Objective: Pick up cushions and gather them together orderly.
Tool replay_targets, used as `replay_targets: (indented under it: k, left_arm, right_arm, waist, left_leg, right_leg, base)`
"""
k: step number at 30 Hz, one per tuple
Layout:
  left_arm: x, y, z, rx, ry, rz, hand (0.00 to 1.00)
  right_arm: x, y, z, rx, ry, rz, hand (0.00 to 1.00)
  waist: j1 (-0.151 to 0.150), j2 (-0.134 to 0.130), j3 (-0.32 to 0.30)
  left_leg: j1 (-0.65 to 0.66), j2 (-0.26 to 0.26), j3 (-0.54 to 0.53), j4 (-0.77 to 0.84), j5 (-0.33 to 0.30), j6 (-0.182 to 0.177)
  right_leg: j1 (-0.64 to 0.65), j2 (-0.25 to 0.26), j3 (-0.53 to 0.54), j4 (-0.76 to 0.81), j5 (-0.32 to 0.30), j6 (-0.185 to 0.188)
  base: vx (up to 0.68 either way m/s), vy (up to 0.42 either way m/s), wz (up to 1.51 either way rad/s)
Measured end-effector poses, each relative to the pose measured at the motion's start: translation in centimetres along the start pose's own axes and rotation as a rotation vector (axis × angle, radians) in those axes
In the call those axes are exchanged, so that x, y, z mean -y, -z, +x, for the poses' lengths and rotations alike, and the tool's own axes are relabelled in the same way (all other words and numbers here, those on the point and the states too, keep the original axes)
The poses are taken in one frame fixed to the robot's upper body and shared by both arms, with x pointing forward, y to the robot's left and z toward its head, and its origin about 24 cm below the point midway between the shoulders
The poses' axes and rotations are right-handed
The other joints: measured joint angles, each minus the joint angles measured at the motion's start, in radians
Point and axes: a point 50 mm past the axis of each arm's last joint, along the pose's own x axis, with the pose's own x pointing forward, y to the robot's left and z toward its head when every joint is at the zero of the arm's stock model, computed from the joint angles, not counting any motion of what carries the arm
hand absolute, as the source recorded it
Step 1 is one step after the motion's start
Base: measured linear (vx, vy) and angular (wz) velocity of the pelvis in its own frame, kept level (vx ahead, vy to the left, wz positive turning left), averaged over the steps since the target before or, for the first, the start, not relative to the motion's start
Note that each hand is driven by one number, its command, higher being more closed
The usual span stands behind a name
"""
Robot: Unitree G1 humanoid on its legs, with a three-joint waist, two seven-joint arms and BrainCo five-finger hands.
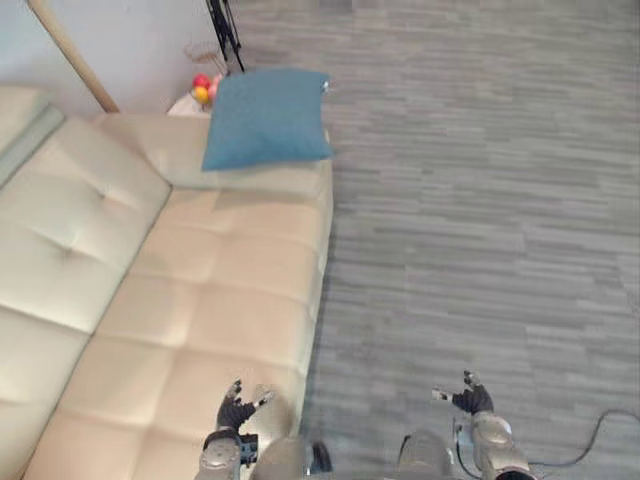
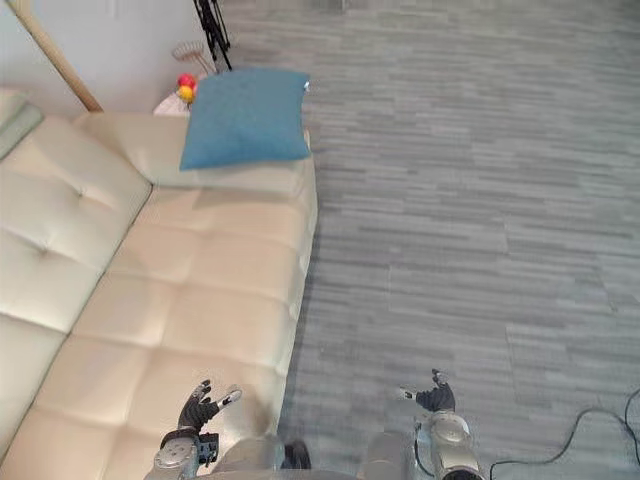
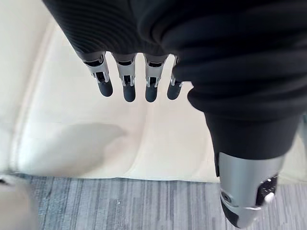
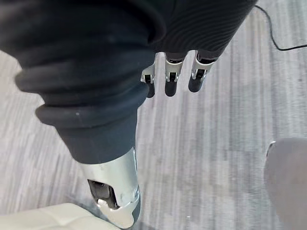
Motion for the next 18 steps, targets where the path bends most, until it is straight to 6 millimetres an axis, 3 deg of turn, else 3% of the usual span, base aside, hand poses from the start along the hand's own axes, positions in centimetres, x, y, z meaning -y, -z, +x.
replay_targets:
  k: [1, 2, 4, 5, 6, 7, 8, 9, 10, 11, 12, 13, 14, 15, 16, 18]
  left_arm:
    - [0.1, -0.6, 0.3, 0.017, 0.003, 0.002, 0.00]
    - [0.4, -1.7, 0.8, 0.045, 0.011, 0.000, 0.00]
    - [0.6, -2.5, 1.1, 0.063, 0.015, 0.001, 0.00]
    - [0.1, -2.3, 1.1, 0.055, 0.004, 0.011, 0.00]
    - [-0.7, -1.7, 1.0, 0.039, -0.012, 0.026, 0.00]
    - [0.0, -1.4, 1.0, 0.021, 0.000, 0.013, 0.00]
    - [0.4, -1.6, 1.1, 0.026, 0.012, 0.013, 0.00]
    - [0.5, -1.8, 1.1, 0.033, 0.014, 0.014, 0.00]
    - [0.8, -2.4, 1.4, 0.050, 0.025, 0.018, 0.00]
    - [0.9, -2.5, 1.4, 0.054, 0.028, 0.016, 0.00]
    - [1.0, -2.6, 1.4, 0.056, 0.030, 0.015, 0.00]
    - [1.0, -2.5, 1.4, 0.056, 0.029, 0.015, 0.00]
    - [1.0, -2.3, 1.3, 0.048, 0.030, 0.015, 0.00]
    - [1.3, -2.1, 1.1, 0.047, 0.041, 0.023, 0.00]
    - [1.4, -2.1, 1.0, 0.055, 0.044, 0.020, 0.00]
    - [1.3, -1.9, 0.8, 0.055, 0.042, 0.017, 0.00]
  right_arm:
    - [0.2, -0.3, 0.1, 0.009, 0.005, 0.000, 0.00]
    - [0.9, -0.6, 0.3, 0.016, 0.020, -0.010, 0.00]
    - [1.5, -0.6, 0.3, 0.011, 0.042, 0.001, 0.00]
    - [1.6, -0.1, 0.2, -0.002, 0.044, 0.002, 0.00]
    - [1.6, 0.8, -0.2, -0.024, 0.044, 0.000, 0.00]
    - [2.5, 0.8, -0.1, -0.028, 0.063, -0.014, 0.00]
    - [2.8, -0.1, 0.2, 0.000, 0.072, -0.010, 0.00]
    - [2.7, -0.6, 0.3, 0.015, 0.071, -0.008, 0.00]
    - [2.5, -1.2, 0.4, 0.043, 0.066, -0.006, 0.00]
    - [2.4, -1.2, 0.4, 0.041, 0.058, -0.012, 0.00]
    - [2.2, -1.2, 0.4, 0.038, 0.054, -0.014, 0.00]
    - [1.9, -1.0, 0.4, 0.025, 0.048, -0.011, 0.00]
    - [1.7, -0.8, 0.4, 0.020, 0.043, -0.007, 0.00]
    - [1.8, -0.4, 0.3, 0.005, 0.045, -0.012, 0.00]
    - [1.9, -0.3, 0.3, -0.002, 0.049, -0.009, 0.00]
    - [1.9, -1.4, 0.7, 0.025, 0.054, 0.002, 0.00]
  waist:
    - [0.000, 0.010, 0.006]
    - [-0.007, 0.034, 0.020]
    - [-0.022, 0.047, 0.030]
    - [-0.026, 0.022, 0.031]
    - [-0.031, -0.017, 0.014]
    - [-0.031, 0.021, 0.015]
    - [-0.044, 0.035, 0.007]
    - [-0.050, 0.035, 0.007]
    - [-0.053, 0.037, 0.007]
    - [-0.050, 0.042, 0.011]
    - [-0.050, 0.050, 0.020]
    - [-0.042, 0.051, 0.040]
    - [-0.022, 0.040, 0.047]
    - [-0.004, 0.024, 0.047]
    - [0.007, 0.019, 0.051]
    - [0.015, 0.021, 0.054]
  left_leg:
    - [0.032, 0.006, -0.011, -0.027, 0.004, -0.007]
    - [0.076, 0.030, -0.025, -0.058, 0.006, -0.034]
    - [0.128, 0.062, -0.029, -0.075, 0.005, -0.110]
    - [0.188, 0.064, -0.026, -0.077, -0.007, -0.176]
    - [0.243, 0.055, -0.030, -0.069, -0.029, -0.213]
    - [0.268, 0.082, -0.037, -0.061, -0.039, -0.225]
    - [0.262, 0.117, -0.049, -0.027, -0.001, -0.274]
    - [0.251, 0.124, -0.056, 0.004, 0.026, -0.271]
    - [0.166, 0.163, -0.077, 0.185, 0.129, -0.268]
    - [0.093, 0.206, -0.082, 0.355, 0.204, -0.273]
    - [0.040, 0.246, -0.080, 0.485, 0.187, -0.253]
    - [-0.027, 0.291, -0.068, 0.652, 0.130, -0.209]
    - [-0.083, 0.284, -0.070, 0.720, 0.087, -0.199]
    - [-0.152, 0.244, -0.068, 0.686, 0.053, -0.184]
    - [-0.218, 0.206, -0.052, 0.574, 0.039, -0.163]
    - [-0.290, 0.162, -0.048, 0.366, 0.038, -0.158]
  right_leg:
    - [-0.038, 0.006, -0.058, -0.072, -0.009, -0.017]
    - [-0.091, 0.045, -0.086, -0.225, 0.002, -0.027]
    - [-0.149, 0.103, -0.067, -0.449, 0.102, -0.029]
    - [-0.146, 0.150, -0.023, -0.653, 0.268, -0.059]
    - [-0.144, 0.156, 0.021, -0.703, 0.443, -0.138]
    - [-0.160, 0.171, 0.026, -0.608, 0.432, -0.139]
    - [-0.197, 0.177, 0.027, -0.495, 0.332, -0.139]
    - [-0.206, 0.178, 0.026, -0.460, 0.294, -0.140]
    - [-0.198, 0.192, 0.022, -0.416, 0.211, -0.139]
    - [-0.159, 0.215, 0.020, -0.436, 0.186, -0.138]
    - [-0.118, 0.240, 0.017, -0.461, 0.178, -0.138]
    - [-0.038, 0.271, 0.014, -0.509, 0.172, -0.141]
    - [0.036, 0.281, 0.023, -0.556, 0.167, -0.145]
    - [0.120, 0.281, 0.034, -0.628, 0.169, -0.143]
    - [0.185, 0.281, 0.048, -0.693, 0.176, -0.131]
    - [0.239, 0.281, 0.060, -0.752, 0.178, -0.111]
  base:
    - [0.55, -0.049, 0.26]
    - [0.67, -0.101, 0.43]
    - [0.60, -0.151, 0.41]
    - [0.70, -0.240, 0.29]
    - [0.73, -0.258, 0.15]
    - [0.82, -0.272, 0.01]
    - [0.65, -0.205, -0.12]
    - [0.74, -0.240, -0.09]
    - [0.60, -0.227, -0.11]
    - [0.59, -0.224, -0.10]
    - [0.45, -0.169, -0.17]
    - [0.41, -0.122, -0.21]
    - [0.48, -0.094, -0.27]
    - [0.56, -0.062, -0.28]
    - [0.54, 0.012, -0.24]
    - [0.43, 0.071, -0.21]
